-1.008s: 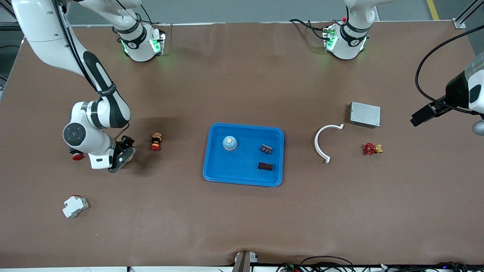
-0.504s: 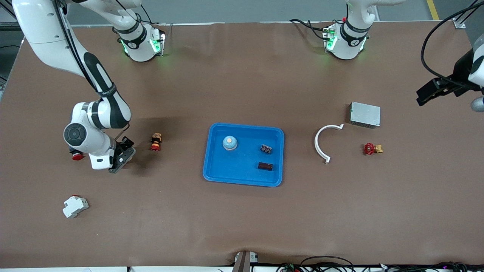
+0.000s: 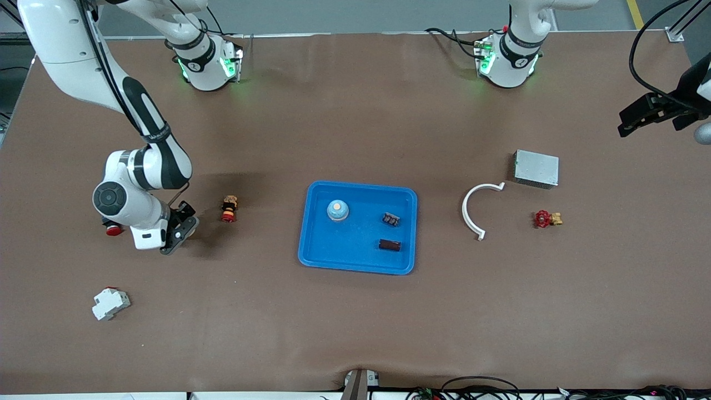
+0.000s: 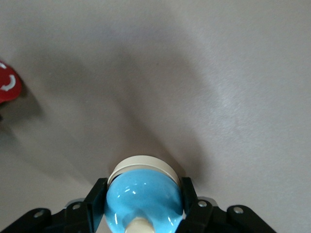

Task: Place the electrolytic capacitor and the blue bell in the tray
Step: 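Grasp the second blue bell with the right gripper while the left retracts, then carry the blue bell with the right gripper over the tray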

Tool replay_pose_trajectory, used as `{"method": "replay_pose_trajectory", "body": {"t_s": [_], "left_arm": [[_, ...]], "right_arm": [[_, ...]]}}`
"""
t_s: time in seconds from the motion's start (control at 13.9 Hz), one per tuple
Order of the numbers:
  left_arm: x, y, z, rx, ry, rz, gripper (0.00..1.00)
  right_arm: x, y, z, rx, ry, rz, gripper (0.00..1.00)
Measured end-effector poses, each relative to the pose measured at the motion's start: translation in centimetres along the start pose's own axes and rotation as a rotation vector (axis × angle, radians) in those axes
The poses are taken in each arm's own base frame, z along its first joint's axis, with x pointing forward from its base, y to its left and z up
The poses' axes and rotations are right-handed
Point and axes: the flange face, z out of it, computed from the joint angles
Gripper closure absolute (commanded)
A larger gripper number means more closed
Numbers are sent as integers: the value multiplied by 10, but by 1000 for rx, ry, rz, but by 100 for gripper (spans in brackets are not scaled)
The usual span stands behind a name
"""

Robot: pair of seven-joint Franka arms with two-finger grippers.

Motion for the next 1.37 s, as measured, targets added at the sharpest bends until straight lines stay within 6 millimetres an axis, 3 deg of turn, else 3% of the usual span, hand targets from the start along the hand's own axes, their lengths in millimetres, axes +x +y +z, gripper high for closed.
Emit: {"method": "replay_pose_trajectory", "body": {"t_s": [0.22, 0.5, 0.86, 1.37], "left_arm": [[-6, -4, -2, -2, 4, -3, 0], [-4, -3, 3, -2, 4, -2, 0], [0, 4, 7, -2, 11, 10, 0], [-1, 12, 12, -1, 3, 25, 0]], "right_arm": [[4, -8, -12, 58, -26, 65, 87], [32, -39, -59, 70, -53, 211, 88], [98, -94, -135, 121, -69, 396, 88], [191, -203, -177, 116, -12, 664, 88]]}}
